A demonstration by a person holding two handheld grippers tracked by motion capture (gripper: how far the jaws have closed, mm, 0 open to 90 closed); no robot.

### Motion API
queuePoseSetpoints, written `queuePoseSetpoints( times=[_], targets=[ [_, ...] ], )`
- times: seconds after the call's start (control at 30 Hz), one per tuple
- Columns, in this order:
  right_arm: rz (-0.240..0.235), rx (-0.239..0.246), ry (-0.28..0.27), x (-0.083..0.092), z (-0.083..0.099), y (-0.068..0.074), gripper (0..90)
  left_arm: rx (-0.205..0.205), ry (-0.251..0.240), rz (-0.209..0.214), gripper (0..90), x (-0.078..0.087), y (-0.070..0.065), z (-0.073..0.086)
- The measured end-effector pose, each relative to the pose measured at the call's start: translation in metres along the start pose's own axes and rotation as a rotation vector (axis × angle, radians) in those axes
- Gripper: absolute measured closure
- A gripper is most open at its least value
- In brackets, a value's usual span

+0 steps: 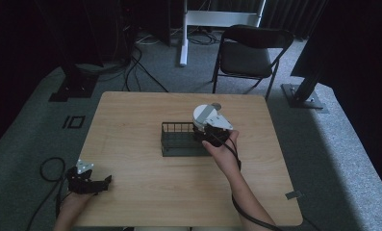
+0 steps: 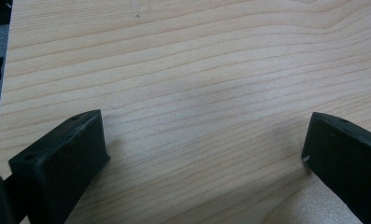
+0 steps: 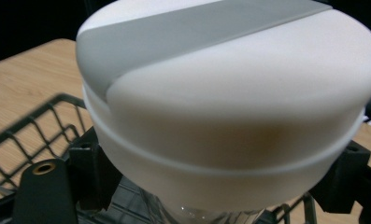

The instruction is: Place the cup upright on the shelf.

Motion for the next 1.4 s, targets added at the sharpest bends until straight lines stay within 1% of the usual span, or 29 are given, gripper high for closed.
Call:
queuePoseSetpoints(
  times=[0.03, 0.1, 0.17, 0.23, 0.33, 0.37, 0.4, 0.47, 0.5, 0.53, 0.6, 0.63, 0.67, 0.7, 0.73, 0.8, 0.97, 1.03, 1.17, 1.2, 1.4],
  targets=[
    [0.004, -0.005, 0.006, -0.001, 0.002, -0.001, 18.2, 0.001, 0.000, 0.000, 0.1, 0.000, 0.000, 0.000],
    [0.026, 0.001, 0.025, -0.004, 0.007, -0.003, 18.2, -0.003, 0.000, 0.000, 0.1, 0.000, 0.000, 0.000],
    [0.021, -0.009, 0.039, -0.007, 0.011, -0.005, 18.2, -0.001, 0.000, 0.000, 0.1, 0.000, 0.000, 0.000],
    [0.040, -0.005, 0.055, -0.009, 0.015, -0.006, 18.2, -0.001, 0.000, 0.000, 0.1, 0.000, 0.000, 0.000],
    [0.042, -0.021, 0.079, -0.013, 0.020, -0.008, 18.2, -0.001, 0.000, 0.000, 0.1, 0.000, 0.000, 0.000],
    [0.035, -0.020, 0.085, -0.014, 0.022, -0.008, 18.2, -0.001, 0.000, 0.000, 0.1, 0.000, 0.000, 0.000],
    [0.037, -0.034, 0.091, -0.015, 0.023, -0.009, 18.2, -0.001, 0.000, 0.000, 0.1, 0.000, 0.000, 0.000],
    [0.031, -0.031, 0.099, -0.017, 0.025, -0.009, 18.2, -0.001, 0.000, 0.000, 0.1, 0.000, 0.000, 0.000],
    [0.033, -0.040, 0.102, -0.017, 0.026, -0.009, 18.2, -0.001, 0.000, 0.000, 0.1, 0.000, 0.000, 0.000],
    [0.030, -0.033, 0.108, -0.018, 0.027, -0.008, 18.2, -0.001, 0.000, 0.000, 0.1, 0.000, 0.000, 0.000],
    [0.021, -0.041, 0.113, -0.019, 0.028, -0.007, 18.2, -0.001, 0.000, 0.000, 0.1, 0.000, 0.000, 0.000],
    [0.019, -0.029, 0.118, -0.020, 0.029, -0.006, 18.2, -0.001, 0.000, 0.000, 0.1, 0.000, 0.000, 0.000],
    [0.011, -0.041, 0.119, -0.020, 0.029, -0.006, 18.2, -0.001, 0.000, 0.000, 0.1, 0.000, 0.000, 0.000],
    [0.009, -0.040, 0.123, -0.021, 0.030, -0.006, 18.2, -0.001, 0.000, 0.000, 0.1, 0.000, 0.000, 0.000],
    [0.013, -0.028, 0.127, -0.021, 0.031, -0.006, 18.2, -0.001, 0.000, 0.000, 0.1, 0.000, 0.000, 0.000],
    [-0.003, -0.040, 0.131, -0.022, 0.033, -0.005, 18.2, -0.001, 0.000, 0.000, 0.1, 0.000, 0.000, 0.000],
    [0.000, -0.042, 0.123, -0.022, 0.033, -0.005, 18.2, -0.001, 0.000, 0.000, 0.1, 0.000, 0.000, 0.000],
    [0.002, -0.051, 0.114, -0.021, 0.035, -0.005, 18.2, -0.001, 0.000, 0.000, 0.1, 0.000, 0.000, 0.000],
    [0.005, -0.047, 0.099, -0.020, 0.037, -0.004, 18.1, -0.001, 0.000, 0.000, 0.1, 0.000, 0.000, 0.000],
    [0.007, -0.052, 0.094, -0.020, 0.038, -0.004, 18.1, -0.001, 0.000, 0.000, 0.1, 0.000, 0.000, 0.000],
    [-0.005, -0.062, 0.080, -0.019, 0.040, -0.006, 18.0, -0.001, 0.000, 0.000, 0.1, 0.000, 0.000, 0.000]
  ],
)
Point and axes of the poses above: each handheld gripper's, and its own axes: x roughly backward along the jaws, z roughly out of its underside, y roughly to its left, the point moved 6 cm from there along -x, roughly forward along the jaws, and after that the axes turned 2 degrees about x, right-handed, at the moved point
